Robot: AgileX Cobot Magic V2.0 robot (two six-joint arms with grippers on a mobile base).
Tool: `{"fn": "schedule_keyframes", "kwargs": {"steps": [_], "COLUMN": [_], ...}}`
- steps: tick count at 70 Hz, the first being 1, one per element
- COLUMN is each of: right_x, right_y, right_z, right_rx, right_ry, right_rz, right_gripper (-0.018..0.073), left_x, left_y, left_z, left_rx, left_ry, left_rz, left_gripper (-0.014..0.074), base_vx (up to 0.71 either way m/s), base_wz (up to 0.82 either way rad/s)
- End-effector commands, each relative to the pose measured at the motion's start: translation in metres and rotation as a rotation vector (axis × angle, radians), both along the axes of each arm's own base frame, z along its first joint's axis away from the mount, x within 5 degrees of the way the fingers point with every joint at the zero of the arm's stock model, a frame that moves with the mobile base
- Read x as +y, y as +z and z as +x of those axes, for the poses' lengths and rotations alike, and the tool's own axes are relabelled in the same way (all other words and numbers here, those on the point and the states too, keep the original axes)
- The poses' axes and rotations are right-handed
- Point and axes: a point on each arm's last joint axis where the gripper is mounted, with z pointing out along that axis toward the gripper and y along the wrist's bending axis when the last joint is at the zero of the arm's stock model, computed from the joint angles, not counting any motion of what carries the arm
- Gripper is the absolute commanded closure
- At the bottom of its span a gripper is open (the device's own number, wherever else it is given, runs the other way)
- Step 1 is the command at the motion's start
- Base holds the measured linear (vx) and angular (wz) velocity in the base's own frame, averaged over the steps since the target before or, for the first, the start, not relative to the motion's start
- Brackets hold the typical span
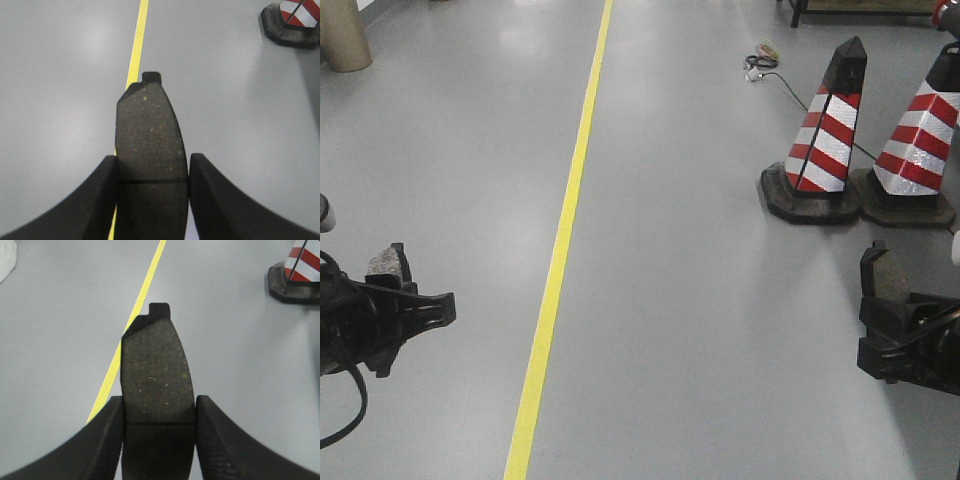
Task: Move and align brake pads A on conveyor
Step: 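Drive forward along the yellow floor line past the striped cones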
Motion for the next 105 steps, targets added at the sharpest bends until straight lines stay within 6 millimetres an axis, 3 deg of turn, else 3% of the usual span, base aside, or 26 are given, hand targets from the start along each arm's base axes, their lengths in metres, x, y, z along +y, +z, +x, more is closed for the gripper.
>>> {"fn": "schedule_keyframes", "kwargs": {"steps": [1, 105], "right_x": [0.0018, 0.002], "right_y": [0.0189, 0.0182], "right_z": [0.0039, 0.0046], "right_rx": [-0.126, -0.122], "right_ry": [0.019, 0.019], "right_rz": [0.024, 0.023], "right_gripper": [0.0524, 0.0524], "left_x": [-0.0016, -0.0016], "left_y": [0.014, 0.014], "left_z": [0.0016, 0.0016], "left_rx": [-0.074, -0.074], "left_ry": [-0.031, -0.031], "left_rz": [-0.007, -0.007], "left_gripper": [0.038, 0.038], "base_vx": [0.6, 0.55], "base_wz": [-0.03, -0.04]}}
